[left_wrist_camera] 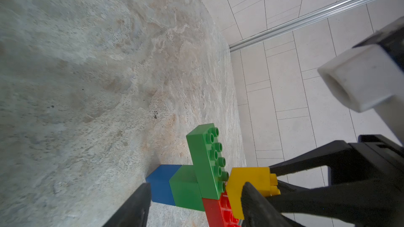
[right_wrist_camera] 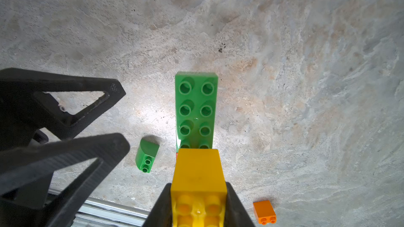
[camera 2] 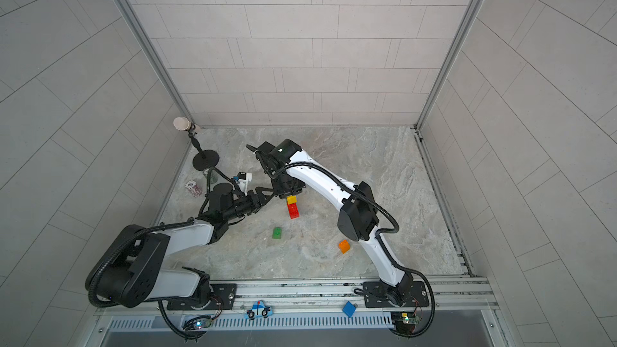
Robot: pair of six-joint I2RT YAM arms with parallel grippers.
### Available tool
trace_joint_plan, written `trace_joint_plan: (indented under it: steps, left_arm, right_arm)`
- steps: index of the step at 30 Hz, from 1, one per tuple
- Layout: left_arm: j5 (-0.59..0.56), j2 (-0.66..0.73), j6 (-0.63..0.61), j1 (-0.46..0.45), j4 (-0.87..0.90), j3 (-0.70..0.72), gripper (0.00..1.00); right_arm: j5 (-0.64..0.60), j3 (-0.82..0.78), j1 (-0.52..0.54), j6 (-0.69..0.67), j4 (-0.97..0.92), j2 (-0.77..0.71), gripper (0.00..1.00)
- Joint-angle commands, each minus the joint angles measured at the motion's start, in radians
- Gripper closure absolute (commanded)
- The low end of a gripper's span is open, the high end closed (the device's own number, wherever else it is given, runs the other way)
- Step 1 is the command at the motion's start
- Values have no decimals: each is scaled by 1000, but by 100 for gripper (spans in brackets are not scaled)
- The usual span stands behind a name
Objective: Assemble a fork with lego
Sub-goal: Assemble the lego brick with the lego brick.
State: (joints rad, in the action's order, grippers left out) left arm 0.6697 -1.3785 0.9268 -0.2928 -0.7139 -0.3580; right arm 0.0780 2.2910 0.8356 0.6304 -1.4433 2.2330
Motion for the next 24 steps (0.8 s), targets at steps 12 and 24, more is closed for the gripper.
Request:
trace_joint_plan:
  steps: [12, 24]
  left_arm:
    - [13, 7, 0, 5, -30, 11, 31]
    - [15, 9, -2, 5, -32, 14, 31]
  right_arm:
    - [-14, 19, -1, 23, -12, 31, 100]
    - [-9, 10, -1, 34, -11, 50, 100]
